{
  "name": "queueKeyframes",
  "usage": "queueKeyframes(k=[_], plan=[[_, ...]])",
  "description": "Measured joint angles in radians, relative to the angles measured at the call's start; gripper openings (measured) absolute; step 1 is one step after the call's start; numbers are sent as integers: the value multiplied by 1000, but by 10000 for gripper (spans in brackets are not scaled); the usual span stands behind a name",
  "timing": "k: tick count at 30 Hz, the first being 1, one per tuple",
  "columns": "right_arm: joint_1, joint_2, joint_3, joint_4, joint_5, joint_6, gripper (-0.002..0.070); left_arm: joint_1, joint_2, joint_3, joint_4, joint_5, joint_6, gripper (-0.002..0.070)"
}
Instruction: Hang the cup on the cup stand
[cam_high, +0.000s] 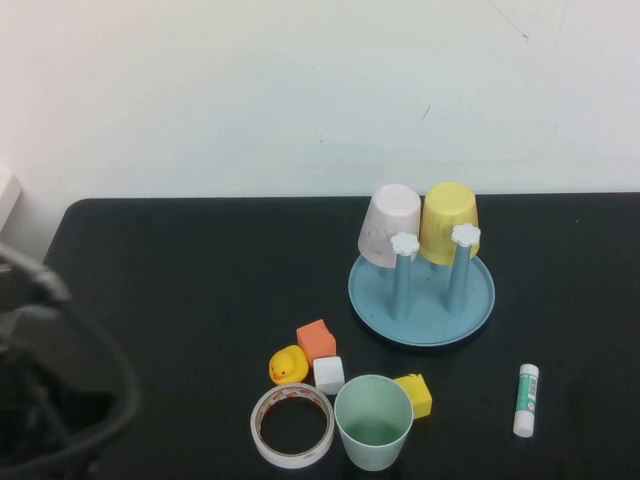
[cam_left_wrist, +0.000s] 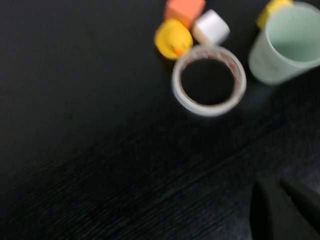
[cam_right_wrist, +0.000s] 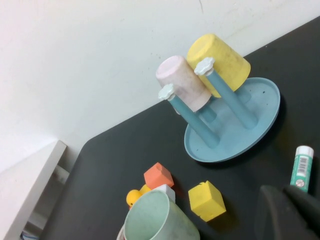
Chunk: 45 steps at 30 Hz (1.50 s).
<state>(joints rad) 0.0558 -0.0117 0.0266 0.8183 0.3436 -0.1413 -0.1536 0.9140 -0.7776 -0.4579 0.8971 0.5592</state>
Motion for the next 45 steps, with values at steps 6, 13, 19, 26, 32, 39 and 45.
queueKeyframes(k=[6, 13, 19, 26, 32, 39, 45], plan=[[0, 0, 0, 0, 7, -15, -1, -222, 182, -97, 153, 13, -114, -1], [0, 0, 0, 0, 11, -23, -1, -494, 395, -240, 358, 11, -288, -1], [0, 0, 0, 0, 12, -25, -1, -609, 608, -407, 458, 14, -381, -1], [0, 0, 0, 0, 15, -33, -1, -632, 863, -619, 452, 114, -406, 83], [0, 0, 0, 1, 15, -39, -1, -632, 1028, -723, 427, 140, -480, 420], [0, 0, 0, 2, 15, -48, -1, -632, 1120, -742, 423, 60, -538, 530], [0, 0, 0, 16, 15, -72, -1, -632, 1169, -748, 458, -8, -612, 524]])
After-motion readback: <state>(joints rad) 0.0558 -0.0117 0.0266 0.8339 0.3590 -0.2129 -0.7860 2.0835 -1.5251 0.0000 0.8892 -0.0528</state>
